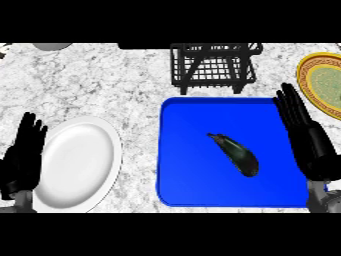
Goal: Pick the eggplant from the tray and place it in the tiered basket
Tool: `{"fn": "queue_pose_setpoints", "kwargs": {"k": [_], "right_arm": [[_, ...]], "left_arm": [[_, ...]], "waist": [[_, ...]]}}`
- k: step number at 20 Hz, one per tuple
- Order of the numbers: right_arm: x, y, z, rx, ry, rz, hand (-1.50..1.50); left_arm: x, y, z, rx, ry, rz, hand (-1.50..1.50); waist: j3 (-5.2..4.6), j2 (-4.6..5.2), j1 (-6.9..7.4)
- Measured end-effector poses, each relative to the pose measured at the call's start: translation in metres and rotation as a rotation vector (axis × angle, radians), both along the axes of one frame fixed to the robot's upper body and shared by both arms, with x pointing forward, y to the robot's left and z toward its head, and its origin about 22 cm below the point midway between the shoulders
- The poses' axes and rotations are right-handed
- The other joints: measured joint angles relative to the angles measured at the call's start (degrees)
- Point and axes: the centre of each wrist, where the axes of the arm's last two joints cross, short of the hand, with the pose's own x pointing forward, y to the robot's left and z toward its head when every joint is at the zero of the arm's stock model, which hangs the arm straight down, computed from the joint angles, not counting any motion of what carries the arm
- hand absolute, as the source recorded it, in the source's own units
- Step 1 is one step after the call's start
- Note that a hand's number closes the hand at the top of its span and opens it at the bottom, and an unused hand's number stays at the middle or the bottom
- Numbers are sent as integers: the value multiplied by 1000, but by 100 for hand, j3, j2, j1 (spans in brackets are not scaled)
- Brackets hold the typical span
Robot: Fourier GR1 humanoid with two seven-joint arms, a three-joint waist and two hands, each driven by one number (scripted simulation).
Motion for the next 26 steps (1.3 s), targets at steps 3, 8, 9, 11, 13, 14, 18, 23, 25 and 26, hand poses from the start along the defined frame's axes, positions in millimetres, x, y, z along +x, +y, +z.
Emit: {"fn": "queue_pose_setpoints", "kwargs": {"k": [3, 8, 9, 11, 13, 14, 18, 23, 25, 26], "right_arm": [[12, 20, -3, -30, 85, 56, -150], [29, 62, -17, -205, 284, 179, -150], [31, 75, -23, -199, 331, 192, -150], [35, 105, -35, -163, 374, 225, -150], [44, 127, -38, -151, 363, 251, -150], [48, 129, -37, -165, 342, 264, -150], [68, 138, 0, -305, 276, 315, -150], [92, 128, 57, -673, 265, 361, -150], [95, 130, 73, -852, 295, 403, -150], [96, 132, 80, -939, 314, 429, -150]], "left_arm": [[9, -16, 3, 33, -22, -103, 0], [23, -52, 12, 113, -72, -401, 0], [25, -58, 12, 117, -72, -446, 0], [25, -67, 7, 120, -69, -504, 0], [23, -70, 3, 125, -62, -540, 0], [21, -74, 0, 125, -63, -551, 0], [23, -78, -6, 129, -58, -564, 0], [24, -75, -9, 131, -47, -576, 0], [25, -76, -8, 129, -47, -578, 0], [26, -76, -7, 131, -46, -579, 0]], "waist": [[-7, 11, 66], [-30, 78, 243], [-26, 80, 247], [-17, 73, 243], [-12, 50, 207], [-11, 40, 186], [-12, 4, 116], [-29, -48, 99], [-37, -63, 115], [-39, -69, 107]]}}
